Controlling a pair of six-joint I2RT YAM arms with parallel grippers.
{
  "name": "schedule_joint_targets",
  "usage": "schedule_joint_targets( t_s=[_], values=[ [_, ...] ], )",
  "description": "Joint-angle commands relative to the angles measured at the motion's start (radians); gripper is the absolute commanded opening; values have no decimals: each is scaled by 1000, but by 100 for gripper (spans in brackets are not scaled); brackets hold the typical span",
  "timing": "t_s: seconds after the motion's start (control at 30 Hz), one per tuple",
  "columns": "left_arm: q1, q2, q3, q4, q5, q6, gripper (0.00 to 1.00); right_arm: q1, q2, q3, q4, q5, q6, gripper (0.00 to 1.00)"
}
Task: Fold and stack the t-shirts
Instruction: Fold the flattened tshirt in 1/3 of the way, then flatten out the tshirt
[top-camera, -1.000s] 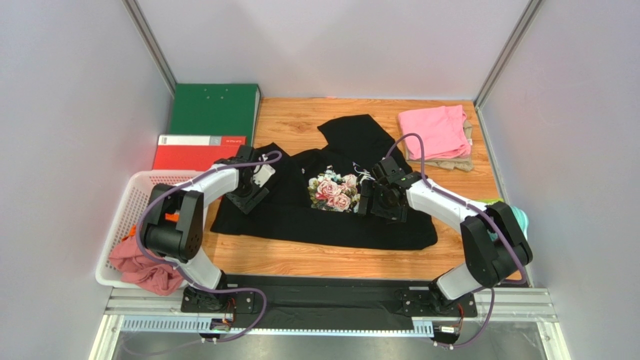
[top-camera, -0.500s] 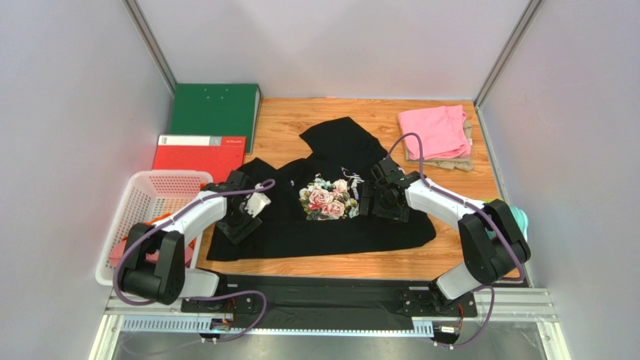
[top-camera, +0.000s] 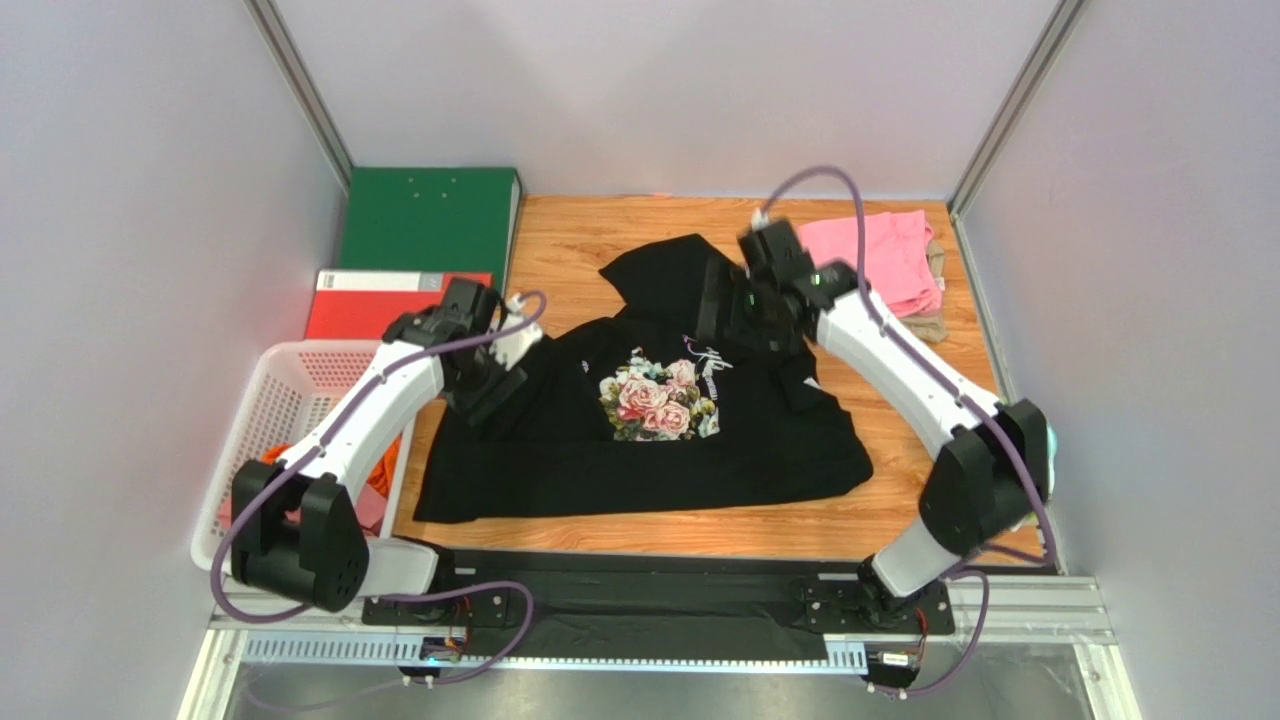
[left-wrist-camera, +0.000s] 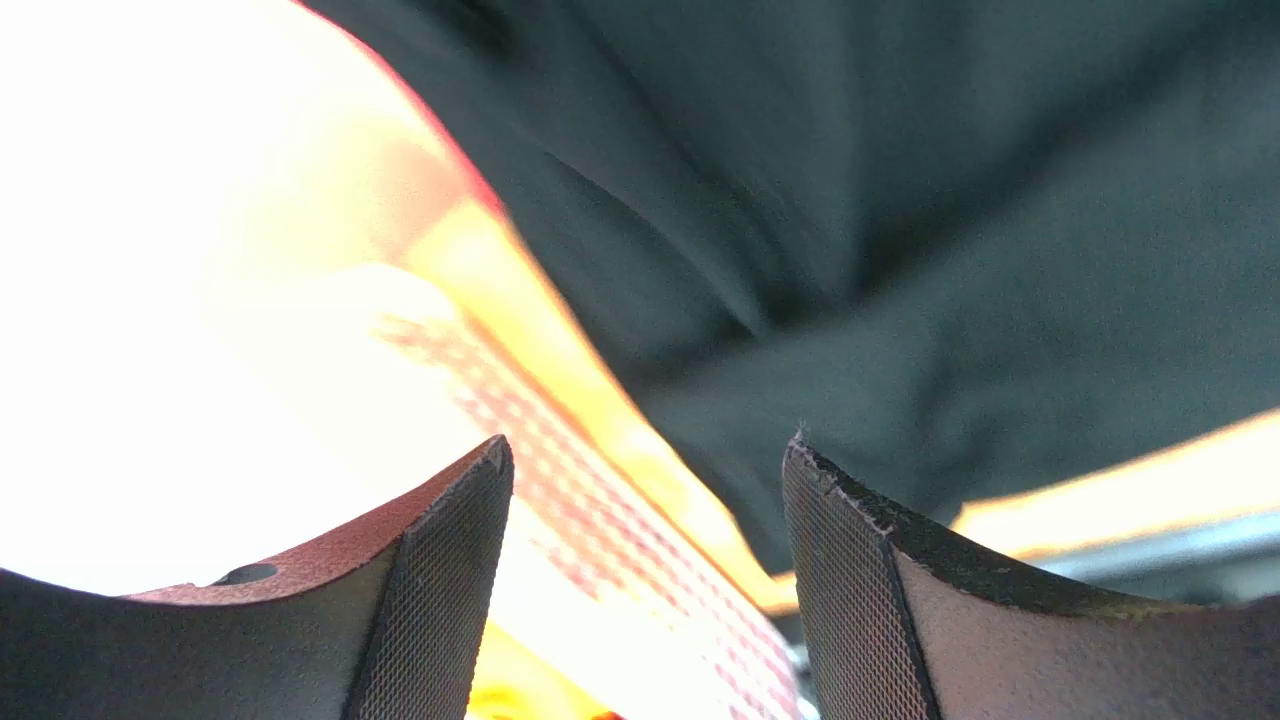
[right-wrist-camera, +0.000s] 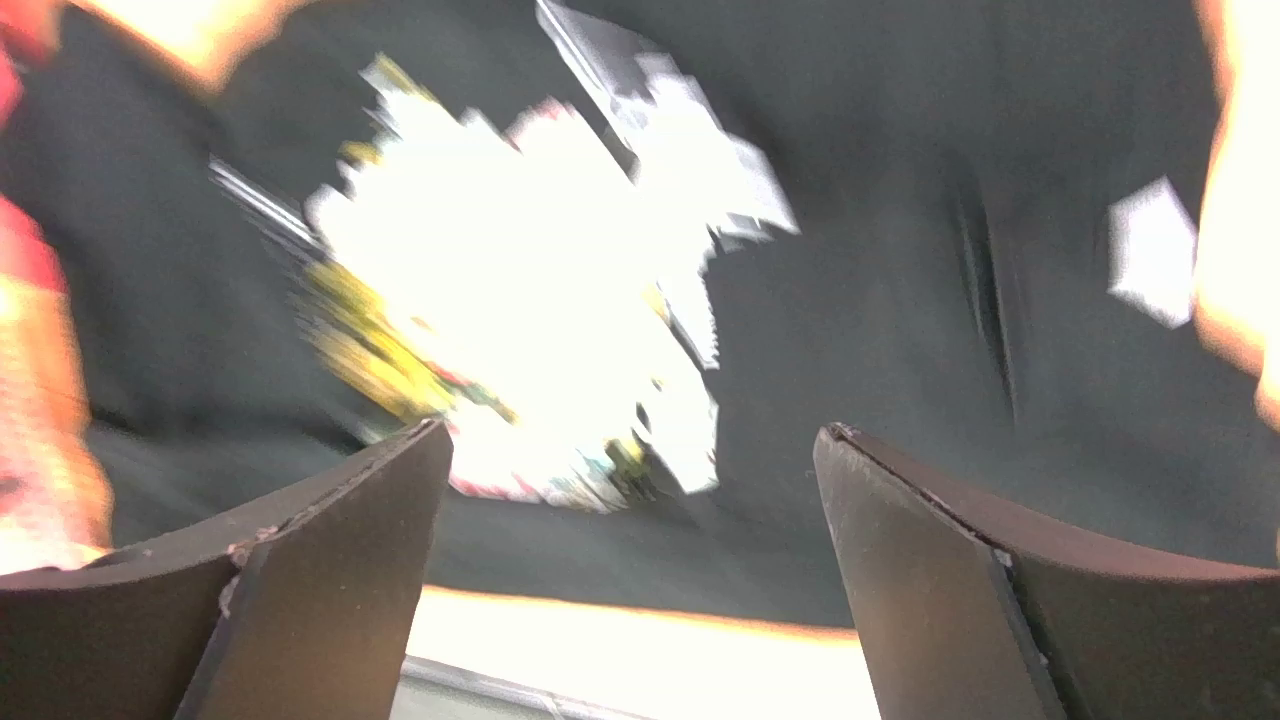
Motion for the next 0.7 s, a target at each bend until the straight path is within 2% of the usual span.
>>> schedule_joint_targets(
  t_s=[0.0, 0.07, 0.2, 0.23, 0.3, 0.37, 0.43, 0.67],
  values=[
    [11, 97, 183, 52, -80, -50, 74, -46, 243, 442, -17, 44, -130, 100],
    [28, 176, 226, 54, -72, -73, 74, -78, 423, 599, -48, 22, -168, 100],
    [109, 281, 304, 36, 37, -121, 73, -141, 727, 1040, -177, -56, -182, 100],
    [127, 304, 310, 34, 60, -128, 73, -169, 801, 1079, -206, -83, -181, 100],
    [172, 327, 321, 40, 89, -135, 73, -198, 831, 1098, -191, -125, -152, 100],
    [195, 359, 324, 48, 88, -127, 73, -233, 822, 1034, -124, -166, -133, 100],
    [200, 379, 333, 49, 87, -121, 73, -258, 811, 976, -69, -180, -124, 100],
    [201, 454, 379, 62, 90, -133, 73, -272, 835, 925, -44, -191, -150, 100]
  ],
)
